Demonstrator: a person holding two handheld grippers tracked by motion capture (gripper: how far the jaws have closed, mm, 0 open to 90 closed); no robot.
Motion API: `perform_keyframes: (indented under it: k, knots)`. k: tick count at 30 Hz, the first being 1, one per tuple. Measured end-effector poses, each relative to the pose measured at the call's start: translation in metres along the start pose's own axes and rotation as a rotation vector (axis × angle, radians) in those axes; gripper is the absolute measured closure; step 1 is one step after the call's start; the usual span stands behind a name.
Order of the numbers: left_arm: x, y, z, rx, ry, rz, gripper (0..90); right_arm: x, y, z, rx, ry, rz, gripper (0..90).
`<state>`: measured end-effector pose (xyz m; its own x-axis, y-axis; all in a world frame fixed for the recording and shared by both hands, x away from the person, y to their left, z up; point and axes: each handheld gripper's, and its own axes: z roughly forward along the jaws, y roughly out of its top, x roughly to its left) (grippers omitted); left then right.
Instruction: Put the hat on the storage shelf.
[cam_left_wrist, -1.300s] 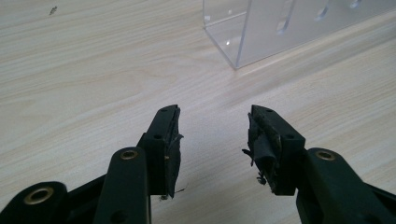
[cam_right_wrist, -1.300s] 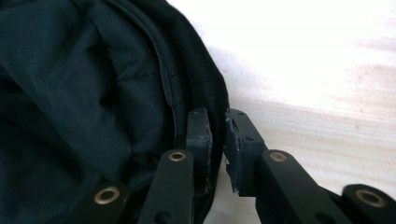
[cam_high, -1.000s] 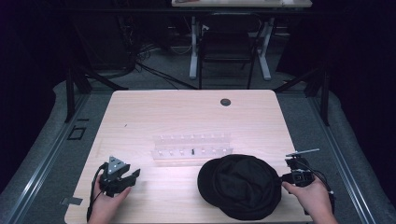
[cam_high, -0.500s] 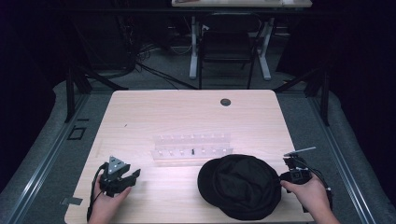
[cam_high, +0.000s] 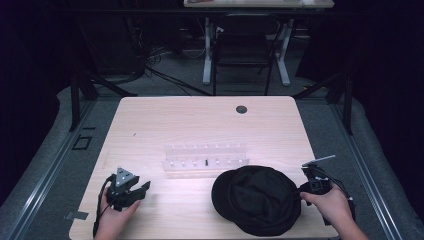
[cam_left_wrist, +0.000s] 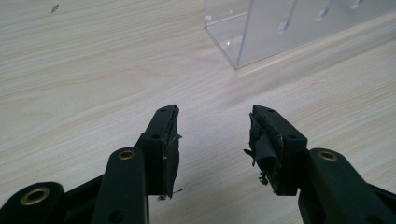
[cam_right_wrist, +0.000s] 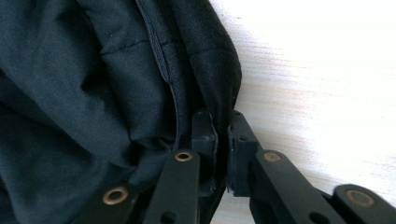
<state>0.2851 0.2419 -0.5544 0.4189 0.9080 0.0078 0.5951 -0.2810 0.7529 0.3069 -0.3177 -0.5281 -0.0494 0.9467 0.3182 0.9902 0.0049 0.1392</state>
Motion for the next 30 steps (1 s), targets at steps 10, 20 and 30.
perform_keyframes:
  k: [10,20,30]
  knots:
    - [0.000,0.000,0.000,0.000,0.003,-0.002,52.0,-0.006,0.002,-0.007,0.040,0.048,0.001,87.5]
    - [0.000,0.000,0.000,0.002,0.002,0.000,52.0,-0.002,0.001,-0.021,0.013,0.097,0.035,87.8]
    - [0.001,0.000,-0.001,-0.003,0.007,-0.007,52.0,-0.004,0.001,-0.038,0.020,0.200,0.010,88.0]
